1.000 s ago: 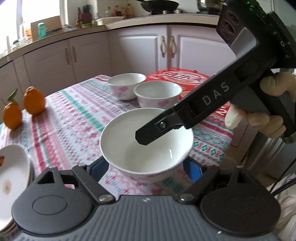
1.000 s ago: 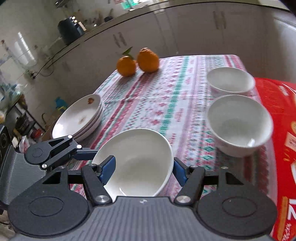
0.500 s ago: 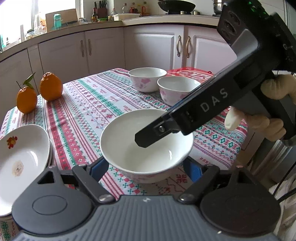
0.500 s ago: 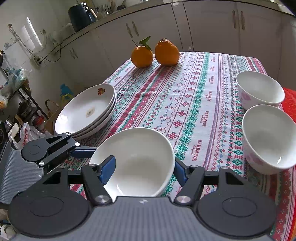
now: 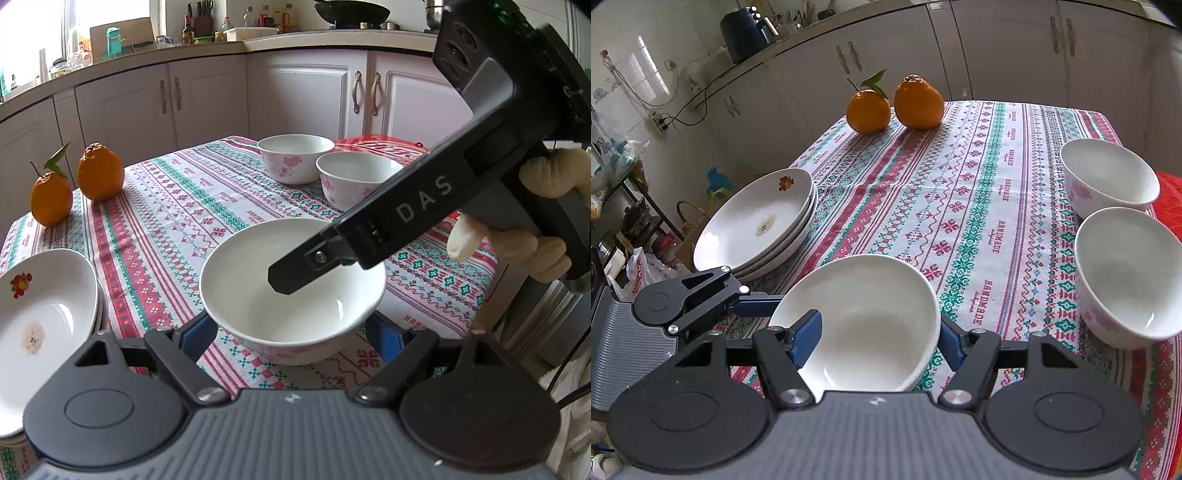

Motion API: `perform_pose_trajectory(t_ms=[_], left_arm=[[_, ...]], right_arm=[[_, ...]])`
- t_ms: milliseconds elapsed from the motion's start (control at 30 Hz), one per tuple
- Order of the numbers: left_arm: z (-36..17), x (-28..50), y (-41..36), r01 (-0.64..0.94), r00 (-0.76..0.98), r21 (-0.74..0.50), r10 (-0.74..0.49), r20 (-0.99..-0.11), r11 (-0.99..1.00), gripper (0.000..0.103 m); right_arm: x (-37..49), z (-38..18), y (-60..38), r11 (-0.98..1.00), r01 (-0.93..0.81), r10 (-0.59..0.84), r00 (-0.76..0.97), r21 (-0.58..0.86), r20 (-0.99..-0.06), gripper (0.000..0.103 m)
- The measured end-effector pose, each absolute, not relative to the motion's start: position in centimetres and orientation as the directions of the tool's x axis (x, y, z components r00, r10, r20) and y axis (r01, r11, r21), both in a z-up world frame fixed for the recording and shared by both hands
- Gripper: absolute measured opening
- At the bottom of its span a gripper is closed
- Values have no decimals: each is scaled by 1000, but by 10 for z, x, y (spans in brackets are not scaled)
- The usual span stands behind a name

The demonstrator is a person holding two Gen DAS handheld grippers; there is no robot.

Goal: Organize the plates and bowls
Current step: 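Lift the white bowl with the right gripper, then carry the white bowl with the right gripper toward another white bowl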

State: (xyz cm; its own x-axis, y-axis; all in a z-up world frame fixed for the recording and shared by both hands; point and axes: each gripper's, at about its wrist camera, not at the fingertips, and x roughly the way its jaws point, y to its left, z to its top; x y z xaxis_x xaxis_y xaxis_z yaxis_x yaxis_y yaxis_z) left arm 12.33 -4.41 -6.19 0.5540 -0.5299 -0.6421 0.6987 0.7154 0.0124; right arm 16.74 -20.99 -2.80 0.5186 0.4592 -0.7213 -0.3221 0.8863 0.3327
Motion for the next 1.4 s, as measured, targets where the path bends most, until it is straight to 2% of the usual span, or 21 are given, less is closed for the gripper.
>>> perform_pose_trajectory(t_ms=[133, 200, 367, 600, 867, 1233, 1400], left_arm=[[-62, 123, -45, 699, 554, 16, -527, -644, 715, 88], [-62, 122, -46, 702, 549, 20, -524, -651, 711, 91], [-59, 119, -44, 704, 546, 16, -527, -651, 710, 95], [-44, 108, -39, 710, 550, 42, -516, -657, 703, 96], [-16, 105, -47, 705, 591, 76, -524, -613, 706, 99], [-11, 119, -117, 755, 552, 50, -593, -586, 654, 100], [-11, 132, -146, 740, 557, 33, -584, -591, 672, 100]], right_arm=[[167, -28, -212, 884, -321, 464, 522, 339, -716, 73], [166, -27, -212, 889, -313, 455, 536, 333, -711, 93], [162, -19, -217, 896, -313, 442, 574, 314, -690, 102], [152, -10, -227, 913, -294, 408, 616, 283, -674, 103], [138, 2, -252, 938, -239, 346, 678, 250, -649, 103], [132, 13, -322, 966, -122, 240, 747, 228, -620, 103], [139, 15, -345, 973, -99, 209, 756, 208, -620, 103]])
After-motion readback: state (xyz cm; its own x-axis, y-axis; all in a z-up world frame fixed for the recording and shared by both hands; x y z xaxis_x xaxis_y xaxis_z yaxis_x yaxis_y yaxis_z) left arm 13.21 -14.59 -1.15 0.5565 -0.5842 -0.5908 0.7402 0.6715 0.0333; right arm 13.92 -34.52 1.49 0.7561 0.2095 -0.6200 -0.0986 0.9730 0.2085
